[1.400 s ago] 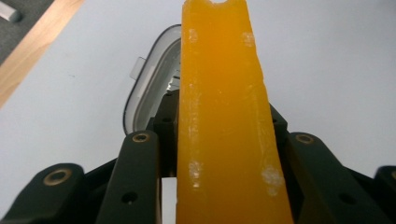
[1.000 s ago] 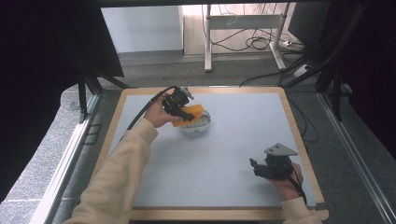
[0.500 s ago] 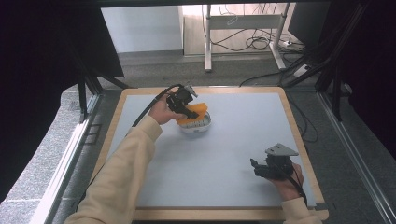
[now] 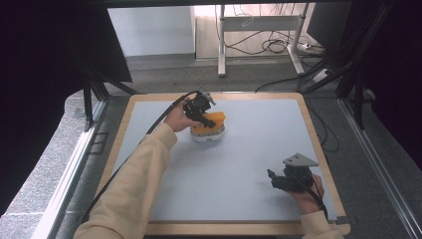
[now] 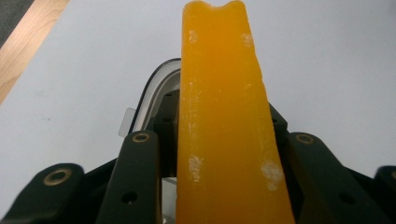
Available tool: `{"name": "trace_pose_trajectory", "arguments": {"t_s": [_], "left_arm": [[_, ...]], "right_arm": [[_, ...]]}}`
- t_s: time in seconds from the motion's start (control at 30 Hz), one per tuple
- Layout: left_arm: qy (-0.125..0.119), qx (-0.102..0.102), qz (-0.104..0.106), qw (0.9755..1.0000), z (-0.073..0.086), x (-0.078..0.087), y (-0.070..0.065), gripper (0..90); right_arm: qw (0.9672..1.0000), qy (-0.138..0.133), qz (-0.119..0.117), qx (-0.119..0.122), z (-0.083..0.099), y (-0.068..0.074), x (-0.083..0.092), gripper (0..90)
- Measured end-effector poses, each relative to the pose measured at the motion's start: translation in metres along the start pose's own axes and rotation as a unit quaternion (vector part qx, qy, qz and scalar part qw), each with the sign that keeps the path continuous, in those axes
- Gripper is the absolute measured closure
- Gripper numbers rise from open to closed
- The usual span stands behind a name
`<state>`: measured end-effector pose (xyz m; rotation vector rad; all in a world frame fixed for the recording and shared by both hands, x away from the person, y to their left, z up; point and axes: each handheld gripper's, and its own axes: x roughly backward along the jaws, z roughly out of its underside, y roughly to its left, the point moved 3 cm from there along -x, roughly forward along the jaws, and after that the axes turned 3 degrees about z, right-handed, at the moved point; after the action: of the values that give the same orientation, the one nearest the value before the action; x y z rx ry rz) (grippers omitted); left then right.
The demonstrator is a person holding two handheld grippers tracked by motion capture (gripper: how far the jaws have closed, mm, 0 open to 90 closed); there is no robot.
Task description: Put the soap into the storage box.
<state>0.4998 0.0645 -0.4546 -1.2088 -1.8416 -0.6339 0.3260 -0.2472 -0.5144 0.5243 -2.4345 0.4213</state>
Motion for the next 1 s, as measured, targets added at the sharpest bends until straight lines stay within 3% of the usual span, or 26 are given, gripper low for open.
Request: {"name": "trace_pose_trajectory", "arguments": {"t_s": [0.23,0.67,0.83,1.0], "left_arm": [[-0.005,0.011,0.005,0.9999,0.001,-0.005,0.007,62.0],[0.008,0.007,0.022,0.9997,0.005,-0.025,0.010,62.0],[0.033,-0.002,0.000,0.9995,0.009,-0.030,0.012,61.7],[0.031,-0.006,-0.011,0.9994,0.010,-0.028,0.013,60.4]], "right_arm": [[1.0000,0.000,0.001,0.001,0.000,0.000,0.000,20.9],[1.0000,0.003,0.002,0.001,0.001,-0.001,-0.001,20.8],[1.0000,0.002,0.001,0.002,0.001,-0.001,-0.001,20.9],[1.0000,0.004,0.001,0.004,0.001,0.000,-0.002,20.7]]}}
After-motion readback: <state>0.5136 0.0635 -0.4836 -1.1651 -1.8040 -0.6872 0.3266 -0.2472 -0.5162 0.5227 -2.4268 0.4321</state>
